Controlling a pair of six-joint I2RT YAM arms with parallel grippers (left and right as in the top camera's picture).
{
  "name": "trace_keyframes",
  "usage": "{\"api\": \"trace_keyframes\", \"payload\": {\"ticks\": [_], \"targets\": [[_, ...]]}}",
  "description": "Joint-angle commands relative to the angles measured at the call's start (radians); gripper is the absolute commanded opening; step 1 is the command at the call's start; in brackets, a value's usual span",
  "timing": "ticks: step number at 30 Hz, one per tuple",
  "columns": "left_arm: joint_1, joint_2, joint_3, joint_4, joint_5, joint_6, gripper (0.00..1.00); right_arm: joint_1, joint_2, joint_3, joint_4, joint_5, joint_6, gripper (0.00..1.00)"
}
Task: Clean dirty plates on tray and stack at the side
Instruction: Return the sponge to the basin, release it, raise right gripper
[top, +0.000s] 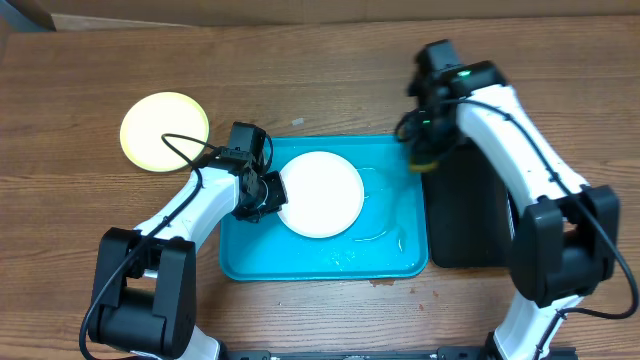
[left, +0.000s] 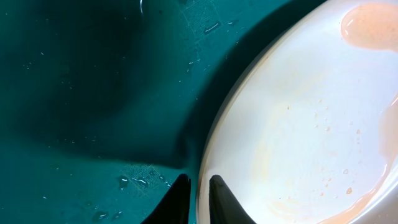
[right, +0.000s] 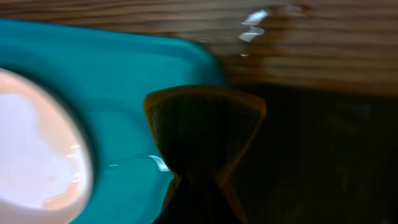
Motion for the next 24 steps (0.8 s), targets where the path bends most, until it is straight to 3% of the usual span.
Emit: {"api": "trace_keyframes", "payload": {"ticks": [1,12,14,16,18,21,24], "targets": [[-0.007,0.000,-0.007,-0.001,0.005,0.005,0.18,-0.071,-0.042,-0.011,-0.014,0.088,0.002,0.04],[-0.007,0.000,-0.007,-0.011,0.004,0.005,0.21,-0.199,-0.031,-0.296,0.190,0.083,0.003,0.04],[-0.007,0.000,-0.007,-0.013,0.005,0.005,0.23,-0.199,-0.031,-0.321,0.226,0.082,0.004,0.20],[-0.007,0.000,-0.007,-0.018,0.006,0.005,0.23,-0.199,-0.031,-0.322,0.237,0.082,0.003,0.24],[-0.007,0.000,-0.007,-0.024,0.013,0.005,0.24,-0.199,-0.031,-0.320,0.250,0.082,0.004,0.41],[-0.007,0.000,-0.007,-0.034,0.011,0.005,0.27,-0.201,-0.031,-0.302,0.253,0.039,0.019,0.46],[-0.007,0.000,-0.007,-0.034,0.012,0.005,0.37,-0.219,-0.031,-0.253,0.249,-0.062,0.035,0.49]]}}
